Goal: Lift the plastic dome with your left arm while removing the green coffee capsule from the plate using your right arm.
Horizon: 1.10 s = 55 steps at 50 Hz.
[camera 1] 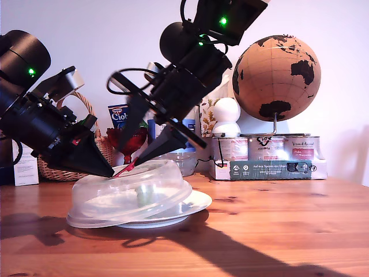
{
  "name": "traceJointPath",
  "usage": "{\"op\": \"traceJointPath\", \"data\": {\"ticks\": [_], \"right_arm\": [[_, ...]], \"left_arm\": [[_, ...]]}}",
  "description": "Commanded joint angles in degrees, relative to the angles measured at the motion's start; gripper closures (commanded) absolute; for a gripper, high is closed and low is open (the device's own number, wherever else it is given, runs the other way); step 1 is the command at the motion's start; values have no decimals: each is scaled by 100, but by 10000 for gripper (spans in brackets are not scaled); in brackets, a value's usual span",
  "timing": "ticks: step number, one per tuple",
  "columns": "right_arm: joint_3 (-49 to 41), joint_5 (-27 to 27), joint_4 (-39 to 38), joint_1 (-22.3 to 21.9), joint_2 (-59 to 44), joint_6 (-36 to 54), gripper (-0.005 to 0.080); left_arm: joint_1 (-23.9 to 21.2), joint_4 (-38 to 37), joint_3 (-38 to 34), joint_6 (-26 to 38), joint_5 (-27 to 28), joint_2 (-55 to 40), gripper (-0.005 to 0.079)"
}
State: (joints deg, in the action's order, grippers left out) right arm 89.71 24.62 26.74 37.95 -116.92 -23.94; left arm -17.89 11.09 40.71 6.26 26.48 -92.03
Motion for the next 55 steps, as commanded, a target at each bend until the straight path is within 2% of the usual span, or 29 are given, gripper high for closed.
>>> {"op": "traceJointPath", "data": {"ticks": [1, 27, 34, 36, 55], "right_arm": [[31, -42, -39, 31, -155, 37, 511], [31, -103, -81, 103, -433, 35, 552], [31, -127, -181, 103, -452, 37, 736], [31, -120, -236, 103, -452, 37, 767], [39, -57, -240, 98, -452, 37, 765]], "left_arm": [[-28, -33, -83, 26, 0, -140, 766], [-28, -33, -83, 26, 0, -140, 766], [-28, -35, -83, 26, 2, -140, 766], [-28, -33, -83, 26, 2, -140, 766], [-26, -24, -81, 22, 52, -79, 766]]}}
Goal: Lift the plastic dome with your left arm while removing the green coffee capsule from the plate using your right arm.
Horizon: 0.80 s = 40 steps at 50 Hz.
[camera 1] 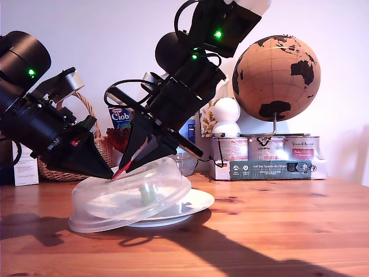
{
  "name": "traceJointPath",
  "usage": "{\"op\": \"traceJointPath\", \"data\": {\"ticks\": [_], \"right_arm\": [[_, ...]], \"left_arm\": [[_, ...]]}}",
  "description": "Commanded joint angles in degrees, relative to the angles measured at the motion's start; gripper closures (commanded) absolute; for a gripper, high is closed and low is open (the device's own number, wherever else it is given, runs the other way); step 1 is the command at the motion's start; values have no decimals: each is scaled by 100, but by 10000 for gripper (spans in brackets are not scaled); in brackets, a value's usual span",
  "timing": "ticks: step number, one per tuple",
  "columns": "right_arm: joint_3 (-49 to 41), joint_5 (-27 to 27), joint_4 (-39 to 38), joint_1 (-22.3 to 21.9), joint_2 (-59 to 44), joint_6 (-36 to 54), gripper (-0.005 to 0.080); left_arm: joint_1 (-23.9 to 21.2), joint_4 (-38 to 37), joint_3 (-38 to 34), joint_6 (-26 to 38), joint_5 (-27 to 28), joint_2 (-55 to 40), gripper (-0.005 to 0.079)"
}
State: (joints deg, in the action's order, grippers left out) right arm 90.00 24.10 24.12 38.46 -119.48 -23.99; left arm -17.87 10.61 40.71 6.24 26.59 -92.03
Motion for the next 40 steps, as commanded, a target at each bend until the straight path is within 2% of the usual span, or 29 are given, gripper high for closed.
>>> {"op": "traceJointPath", "data": {"ticks": [1, 11, 18, 24, 40], "right_arm": [[11, -4, 26, 48, -197, 42, 765], [13, 0, 26, 48, -197, 42, 765], [111, 332, 44, 42, -195, 77, 765], [332, 339, 190, 44, -195, 151, 765], [890, 251, 872, 44, -192, 407, 765]], "left_arm": [[-28, 20, -72, 24, 42, -61, 766], [-28, -13, -39, 20, 42, 304, 766], [-24, -306, -39, 22, -24, 658, 766], [-15, -439, -39, 26, -199, 876, 766], [157, -964, -39, 31, -225, 1040, 766]]}}
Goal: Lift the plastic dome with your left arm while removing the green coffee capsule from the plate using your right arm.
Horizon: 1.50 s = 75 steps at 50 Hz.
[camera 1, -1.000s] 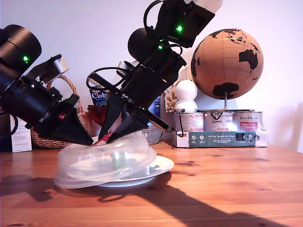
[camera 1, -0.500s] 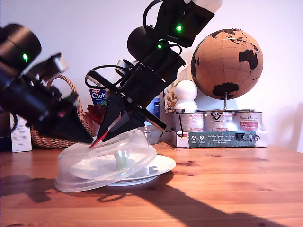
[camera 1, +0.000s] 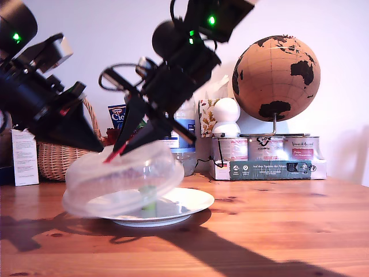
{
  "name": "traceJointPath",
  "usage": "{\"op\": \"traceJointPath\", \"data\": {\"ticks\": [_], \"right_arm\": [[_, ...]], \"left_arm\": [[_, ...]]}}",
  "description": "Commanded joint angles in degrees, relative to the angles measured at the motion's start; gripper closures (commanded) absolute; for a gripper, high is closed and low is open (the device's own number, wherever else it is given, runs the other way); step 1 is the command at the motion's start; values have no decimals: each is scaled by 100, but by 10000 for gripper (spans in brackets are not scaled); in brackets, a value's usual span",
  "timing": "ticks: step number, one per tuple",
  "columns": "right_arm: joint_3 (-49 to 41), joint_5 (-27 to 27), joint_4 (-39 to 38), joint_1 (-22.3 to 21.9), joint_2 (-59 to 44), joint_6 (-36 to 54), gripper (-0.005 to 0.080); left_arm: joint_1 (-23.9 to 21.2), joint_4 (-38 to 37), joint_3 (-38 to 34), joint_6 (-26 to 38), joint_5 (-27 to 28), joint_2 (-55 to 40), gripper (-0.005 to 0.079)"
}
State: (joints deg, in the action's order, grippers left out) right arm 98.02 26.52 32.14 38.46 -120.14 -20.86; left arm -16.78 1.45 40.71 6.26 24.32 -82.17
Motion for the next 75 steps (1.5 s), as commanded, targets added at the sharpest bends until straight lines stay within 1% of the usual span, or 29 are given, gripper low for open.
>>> {"op": "traceJointPath", "data": {"ticks": [1, 10, 17, 22, 35, 48, 54, 58, 67, 75], "right_arm": [[114, 7, 111, 44, -127, 94, 765], [258, -11, 356, 44, -81, 275, 765], [345, -13, 420, 39, 7, 291, 765], [470, -13, 601, 2, 31, 363, 765], [833, -225, 1045, -247, 33, 638, 765], [1180, -332, 1434, -636, 33, 905, 765], [1307, -348, 1628, -848, 33, 1058, 765], [1366, -459, 1762, -975, 33, 1187, 765], [1497, -474, 2031, -1327, 33, 1375, 765], [1620, -476, 2199, -1637, 33, 1556, 765]], "left_arm": [[68, -76, -39, 28, 2, 55, 766], [216, -363, -39, 28, 4, 275, 766], [271, -435, -39, 28, 4, 577, 766], [275, -472, -39, 26, 7, 754, 766], [273, -516, -39, 22, 35, 914, 766], [271, -437, -39, 22, 72, 898, 766], [236, -240, -39, 24, 81, 837, 766], [236, -24, -39, 24, 111, 734, 766], [234, 409, -39, 24, 258, 280, 766], [216, 885, -39, 46, 579, -227, 764]]}}
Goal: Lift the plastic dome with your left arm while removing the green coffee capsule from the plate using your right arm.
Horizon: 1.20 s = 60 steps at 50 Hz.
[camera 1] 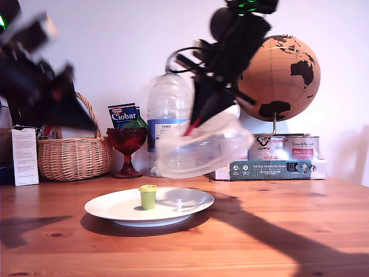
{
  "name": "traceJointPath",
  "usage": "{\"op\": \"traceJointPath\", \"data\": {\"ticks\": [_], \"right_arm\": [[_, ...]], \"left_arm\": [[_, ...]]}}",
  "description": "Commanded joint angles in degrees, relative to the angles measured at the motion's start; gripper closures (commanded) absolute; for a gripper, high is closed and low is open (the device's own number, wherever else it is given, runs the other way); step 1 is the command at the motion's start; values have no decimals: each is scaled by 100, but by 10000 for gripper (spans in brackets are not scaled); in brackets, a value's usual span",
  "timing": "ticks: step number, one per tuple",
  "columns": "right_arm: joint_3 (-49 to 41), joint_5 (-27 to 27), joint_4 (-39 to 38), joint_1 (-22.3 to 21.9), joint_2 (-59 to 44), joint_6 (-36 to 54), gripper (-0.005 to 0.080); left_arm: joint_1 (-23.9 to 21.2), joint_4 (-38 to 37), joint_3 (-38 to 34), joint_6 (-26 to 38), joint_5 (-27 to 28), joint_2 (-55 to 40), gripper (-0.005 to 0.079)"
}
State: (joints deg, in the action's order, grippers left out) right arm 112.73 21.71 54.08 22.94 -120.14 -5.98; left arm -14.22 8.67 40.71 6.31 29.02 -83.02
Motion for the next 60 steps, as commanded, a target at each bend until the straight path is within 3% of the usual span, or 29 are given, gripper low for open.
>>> {"op": "traceJointPath", "data": {"ticks": [1, 10, 15, 20, 28, 35, 60], "right_arm": [[155, 9, 42, -118, 33, 94, 765], [162, 0, 433, -498, 33, 328, 765], [162, -33, 605, -706, 33, 452, 765], [162, -144, 796, -887, 33, 520, 765], [162, -310, 1078, -1075, 33, 761, 765], [162, -332, 1095, -1150, 33, 774, 765], [162, -326, 992, -1132, 33, 776, 765]], "left_arm": [[-48, 229, -39, 160, 168, -197, 759], [-127, 831, -39, 730, 841, -846, 673], [-192, 1062, -39, 898, 1067, -1196, 568], [-256, 1281, -39, 925, 1062, -1478, 459], [-345, 1696, -39, 1075, 1019, -1617, 365], [-424, 2050, -39, 1115, 634, -1672, 263], [-763, 2715, 0, 1130, 424, -2441, 242]]}}
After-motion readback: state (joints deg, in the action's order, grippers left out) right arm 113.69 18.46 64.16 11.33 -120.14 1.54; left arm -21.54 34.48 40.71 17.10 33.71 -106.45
